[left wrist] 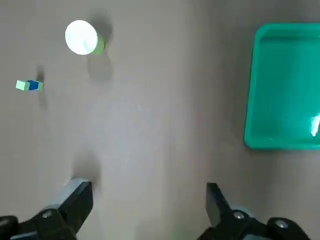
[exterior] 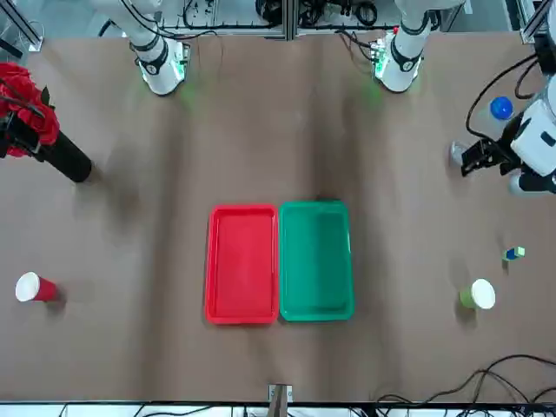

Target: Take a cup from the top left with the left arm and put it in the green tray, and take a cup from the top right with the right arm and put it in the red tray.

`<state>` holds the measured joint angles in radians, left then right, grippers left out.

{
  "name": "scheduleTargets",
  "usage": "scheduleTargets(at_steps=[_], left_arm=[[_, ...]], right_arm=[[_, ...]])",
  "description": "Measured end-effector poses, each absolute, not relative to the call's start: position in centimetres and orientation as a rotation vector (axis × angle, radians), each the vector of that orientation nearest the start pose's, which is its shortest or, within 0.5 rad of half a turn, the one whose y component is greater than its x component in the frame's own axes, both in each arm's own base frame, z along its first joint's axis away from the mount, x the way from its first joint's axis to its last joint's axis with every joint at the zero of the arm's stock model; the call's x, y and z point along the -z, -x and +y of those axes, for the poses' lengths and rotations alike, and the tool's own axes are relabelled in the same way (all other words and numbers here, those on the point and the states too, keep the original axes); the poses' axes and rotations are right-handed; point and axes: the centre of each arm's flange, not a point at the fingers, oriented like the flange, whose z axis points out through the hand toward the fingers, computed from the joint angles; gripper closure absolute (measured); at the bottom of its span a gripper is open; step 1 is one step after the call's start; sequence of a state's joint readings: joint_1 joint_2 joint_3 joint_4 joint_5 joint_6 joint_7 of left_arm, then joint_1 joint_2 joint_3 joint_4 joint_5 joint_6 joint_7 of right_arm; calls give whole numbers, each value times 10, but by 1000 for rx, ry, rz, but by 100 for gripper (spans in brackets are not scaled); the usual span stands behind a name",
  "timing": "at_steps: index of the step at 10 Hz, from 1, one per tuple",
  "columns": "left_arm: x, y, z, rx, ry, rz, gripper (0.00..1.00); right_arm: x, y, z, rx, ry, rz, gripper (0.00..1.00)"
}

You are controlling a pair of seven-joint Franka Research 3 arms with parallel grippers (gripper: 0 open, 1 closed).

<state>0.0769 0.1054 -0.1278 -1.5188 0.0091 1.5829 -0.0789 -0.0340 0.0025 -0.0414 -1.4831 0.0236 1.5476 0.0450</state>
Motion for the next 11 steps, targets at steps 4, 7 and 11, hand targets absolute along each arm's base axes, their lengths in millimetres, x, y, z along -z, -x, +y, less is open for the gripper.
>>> scheduleTargets(at_steps=[4,7,11], left_arm=[[-504,-652,36,85,3162,-158,0],[-410,-693,84,195,3157,-280,0],[-305,-713,114,237,3122,-327,2]], right_arm=[[-606,-606,-109,288,3102,363,0],[-479,-666,-164,298,3108,453,0],[-383,-687,-220,367,3162,304,0]])
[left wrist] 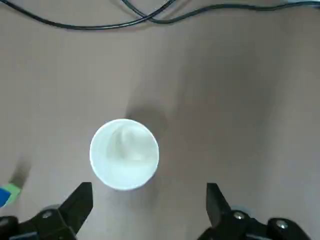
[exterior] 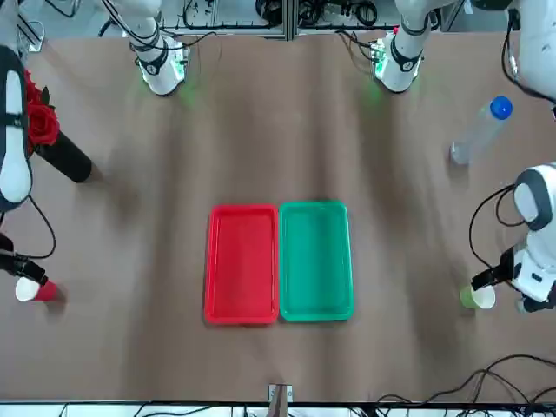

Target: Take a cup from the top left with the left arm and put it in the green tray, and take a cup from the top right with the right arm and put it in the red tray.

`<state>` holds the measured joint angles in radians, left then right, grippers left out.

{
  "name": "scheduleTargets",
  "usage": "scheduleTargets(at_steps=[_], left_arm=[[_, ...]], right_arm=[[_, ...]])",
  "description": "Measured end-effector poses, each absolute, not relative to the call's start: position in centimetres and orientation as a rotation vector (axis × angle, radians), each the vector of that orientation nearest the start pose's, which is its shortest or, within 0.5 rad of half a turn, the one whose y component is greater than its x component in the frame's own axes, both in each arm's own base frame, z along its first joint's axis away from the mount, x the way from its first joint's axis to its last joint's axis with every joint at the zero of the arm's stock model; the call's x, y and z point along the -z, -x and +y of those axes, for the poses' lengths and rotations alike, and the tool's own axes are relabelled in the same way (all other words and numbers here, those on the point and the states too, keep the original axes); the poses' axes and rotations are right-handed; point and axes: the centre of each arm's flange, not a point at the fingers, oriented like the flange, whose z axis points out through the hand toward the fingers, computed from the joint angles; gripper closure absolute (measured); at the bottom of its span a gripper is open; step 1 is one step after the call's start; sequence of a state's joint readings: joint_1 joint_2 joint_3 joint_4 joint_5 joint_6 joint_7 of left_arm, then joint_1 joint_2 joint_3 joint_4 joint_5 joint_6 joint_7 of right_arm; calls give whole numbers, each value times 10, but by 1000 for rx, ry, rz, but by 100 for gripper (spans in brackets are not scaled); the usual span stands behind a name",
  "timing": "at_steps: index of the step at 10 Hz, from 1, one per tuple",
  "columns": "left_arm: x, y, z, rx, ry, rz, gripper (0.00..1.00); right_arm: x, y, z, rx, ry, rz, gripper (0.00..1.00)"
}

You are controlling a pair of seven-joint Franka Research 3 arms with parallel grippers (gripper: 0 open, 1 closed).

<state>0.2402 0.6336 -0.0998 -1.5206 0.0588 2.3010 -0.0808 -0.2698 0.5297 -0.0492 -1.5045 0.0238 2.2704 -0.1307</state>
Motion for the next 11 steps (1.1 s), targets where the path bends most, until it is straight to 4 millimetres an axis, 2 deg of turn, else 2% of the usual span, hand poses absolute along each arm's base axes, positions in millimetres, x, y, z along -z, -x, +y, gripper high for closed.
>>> scheduleTargets(at_steps=[1,2,3,5,6,7,8,9,10,11], left_arm=[[-284,-714,115,220,3123,-328,4],[-264,-714,115,194,3126,-328,9],[-253,-713,118,176,3119,-326,16],[-247,-712,123,162,3100,-313,27],[-244,-711,123,156,3099,-309,45],[-240,-712,122,159,3099,-306,58],[-238,-713,121,172,3099,-302,59],[-242,-716,121,190,3097,-299,52],[-246,-719,120,204,3096,-298,53],[-248,-720,121,211,3095,-298,66]], right_arm=[[-366,-686,-243,390,3182,247,0],[-349,-684,-258,404,3196,204,0],[-331,-683,-265,386,3203,173,0],[-301,-684,-272,385,3215,116,0],[-290,-686,-274,415,3222,96,0],[-278,-686,-276,415,3226,70,0],[-269,-685,-279,402,3229,51,2],[-263,-683,-283,394,3231,44,4],[-258,-683,-285,400,3233,38,6],[-254,-683,-285,408,3235,36,8]])
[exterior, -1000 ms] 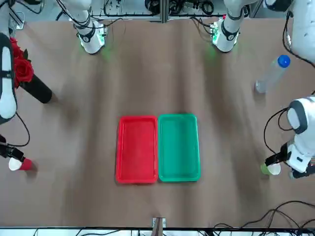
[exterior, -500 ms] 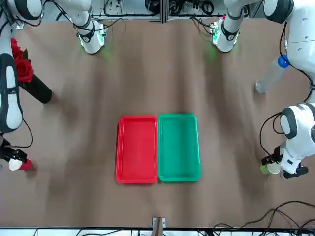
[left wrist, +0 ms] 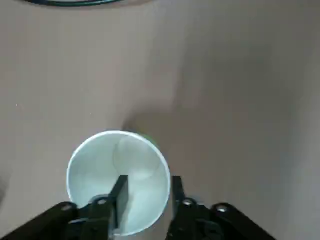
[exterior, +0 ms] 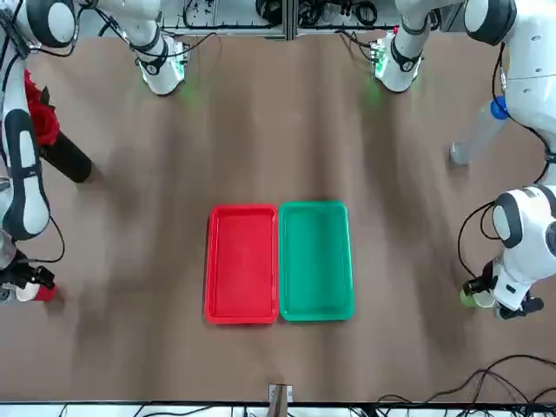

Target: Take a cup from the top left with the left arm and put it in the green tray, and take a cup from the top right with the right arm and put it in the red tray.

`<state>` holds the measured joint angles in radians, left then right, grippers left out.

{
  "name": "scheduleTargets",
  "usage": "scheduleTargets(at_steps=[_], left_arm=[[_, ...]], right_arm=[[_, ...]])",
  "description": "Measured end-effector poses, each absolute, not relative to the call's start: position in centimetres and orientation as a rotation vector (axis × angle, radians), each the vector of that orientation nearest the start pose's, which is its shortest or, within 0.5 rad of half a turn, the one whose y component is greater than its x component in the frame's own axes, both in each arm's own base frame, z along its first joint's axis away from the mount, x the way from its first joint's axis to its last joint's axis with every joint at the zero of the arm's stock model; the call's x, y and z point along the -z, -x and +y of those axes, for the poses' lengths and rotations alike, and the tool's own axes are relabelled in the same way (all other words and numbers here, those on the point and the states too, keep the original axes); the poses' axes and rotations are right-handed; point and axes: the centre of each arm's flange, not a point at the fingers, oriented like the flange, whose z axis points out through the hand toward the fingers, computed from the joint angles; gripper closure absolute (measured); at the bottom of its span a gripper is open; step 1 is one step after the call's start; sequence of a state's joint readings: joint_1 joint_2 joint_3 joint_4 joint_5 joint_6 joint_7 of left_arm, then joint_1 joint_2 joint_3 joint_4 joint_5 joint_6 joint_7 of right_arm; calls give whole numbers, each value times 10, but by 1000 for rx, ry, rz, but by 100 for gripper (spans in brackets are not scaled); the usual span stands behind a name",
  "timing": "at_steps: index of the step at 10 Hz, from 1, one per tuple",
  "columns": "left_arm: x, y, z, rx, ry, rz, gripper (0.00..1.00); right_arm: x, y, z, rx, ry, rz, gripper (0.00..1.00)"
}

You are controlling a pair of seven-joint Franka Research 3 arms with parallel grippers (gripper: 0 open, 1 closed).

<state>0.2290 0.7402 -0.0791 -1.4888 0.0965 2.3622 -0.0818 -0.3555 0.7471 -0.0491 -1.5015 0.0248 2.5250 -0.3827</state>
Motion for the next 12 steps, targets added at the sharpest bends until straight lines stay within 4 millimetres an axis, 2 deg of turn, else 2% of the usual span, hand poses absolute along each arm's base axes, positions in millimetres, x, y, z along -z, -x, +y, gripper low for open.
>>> scheduleTargets(at_steps=[2,3,4,5,6,8,10,11,12], left_arm=[[-248,-720,122,211,3093,-300,98],[-247,-720,122,209,3093,-301,98],[-249,-721,121,212,3093,-304,98],[-257,-724,115,197,3093,-326,98],[-271,-728,95,154,3093,-373,98],[-325,-728,22,75,3078,-487,98],[-374,-711,-70,25,3046,-616,98],[-385,-699,-128,16,3030,-686,98],[-385,-683,-188,8,3013,-752,98]], right_arm=[[-249,-683,-285,403,3235,32,22],[-246,-682,-285,397,3237,23,41],[-245,-682,-285,391,3240,-14,56],[-244,-682,-285,385,3244,-70,73],[-243,-681,-287,378,3248,-131,75],[-242,-677,-295,366,3252,-231,94],[-242,-677,-295,357,3250,-259,98],[-242,-678,-292,336,3242,-264,98],[-244,-682,-282,284,3223,-244,98]])
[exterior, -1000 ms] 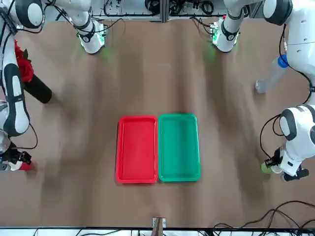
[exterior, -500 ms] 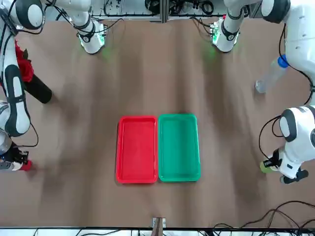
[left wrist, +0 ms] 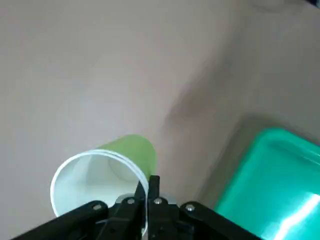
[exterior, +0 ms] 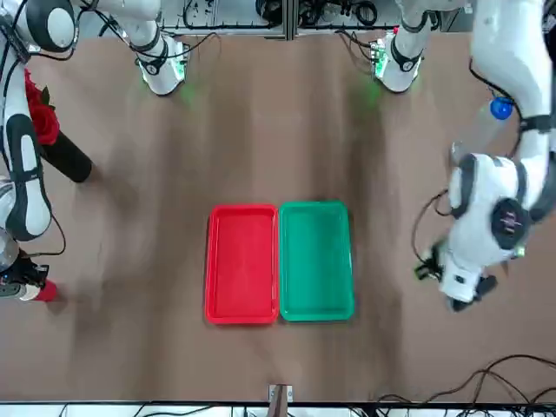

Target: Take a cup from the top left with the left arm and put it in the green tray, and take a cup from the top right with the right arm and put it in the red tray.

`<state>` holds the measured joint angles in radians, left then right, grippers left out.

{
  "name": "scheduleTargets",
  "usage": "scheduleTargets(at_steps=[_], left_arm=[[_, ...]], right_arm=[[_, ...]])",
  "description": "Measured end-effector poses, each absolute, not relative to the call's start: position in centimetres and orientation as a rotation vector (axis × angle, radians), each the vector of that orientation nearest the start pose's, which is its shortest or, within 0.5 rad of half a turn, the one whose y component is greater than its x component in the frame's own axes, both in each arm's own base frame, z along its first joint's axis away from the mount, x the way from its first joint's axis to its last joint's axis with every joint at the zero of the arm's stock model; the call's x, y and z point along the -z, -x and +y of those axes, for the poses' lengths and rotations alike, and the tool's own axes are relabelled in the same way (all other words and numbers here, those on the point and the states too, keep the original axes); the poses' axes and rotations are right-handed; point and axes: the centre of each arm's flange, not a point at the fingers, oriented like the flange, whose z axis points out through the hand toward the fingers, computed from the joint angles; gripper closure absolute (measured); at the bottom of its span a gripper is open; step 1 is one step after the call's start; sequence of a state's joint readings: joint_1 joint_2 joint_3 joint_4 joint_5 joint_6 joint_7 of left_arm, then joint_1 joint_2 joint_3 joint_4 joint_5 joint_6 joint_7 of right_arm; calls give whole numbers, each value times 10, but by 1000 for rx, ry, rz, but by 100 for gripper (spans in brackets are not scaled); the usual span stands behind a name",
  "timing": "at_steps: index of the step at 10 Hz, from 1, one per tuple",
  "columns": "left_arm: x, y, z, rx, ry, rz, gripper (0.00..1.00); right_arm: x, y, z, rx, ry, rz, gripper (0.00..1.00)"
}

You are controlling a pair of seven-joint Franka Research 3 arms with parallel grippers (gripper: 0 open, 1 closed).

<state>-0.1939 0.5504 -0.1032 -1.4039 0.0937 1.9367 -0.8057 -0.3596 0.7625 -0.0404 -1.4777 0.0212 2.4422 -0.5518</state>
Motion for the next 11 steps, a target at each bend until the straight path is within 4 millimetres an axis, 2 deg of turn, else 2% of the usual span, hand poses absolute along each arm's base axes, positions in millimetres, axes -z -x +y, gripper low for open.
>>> scheduleTargets(at_steps=[1,3,5,6,8,10,11], left_arm=[[-380,-665,-241,-7,3002,-803,98],[-365,-634,-328,-1,3007,-880,98],[-334,-618,-390,44,3040,-918,98],[-312,-616,-402,43,3045,-918,98],[-274,-618,-409,43,3057,-914,98],[-260,-619,-411,41,3059,-911,97],[-258,-621,-411,53,3066,-914,96]], right_arm=[[-249,-690,-261,207,3197,-183,98],[-275,-713,-201,87,3159,30,98],[-311,-731,-119,60,3116,354,98],[-329,-737,-69,80,3081,526,98],[-354,-736,43,78,2975,881,98],[-357,-721,151,61,2882,1118,98],[-356,-709,196,49,2860,1163,98]])
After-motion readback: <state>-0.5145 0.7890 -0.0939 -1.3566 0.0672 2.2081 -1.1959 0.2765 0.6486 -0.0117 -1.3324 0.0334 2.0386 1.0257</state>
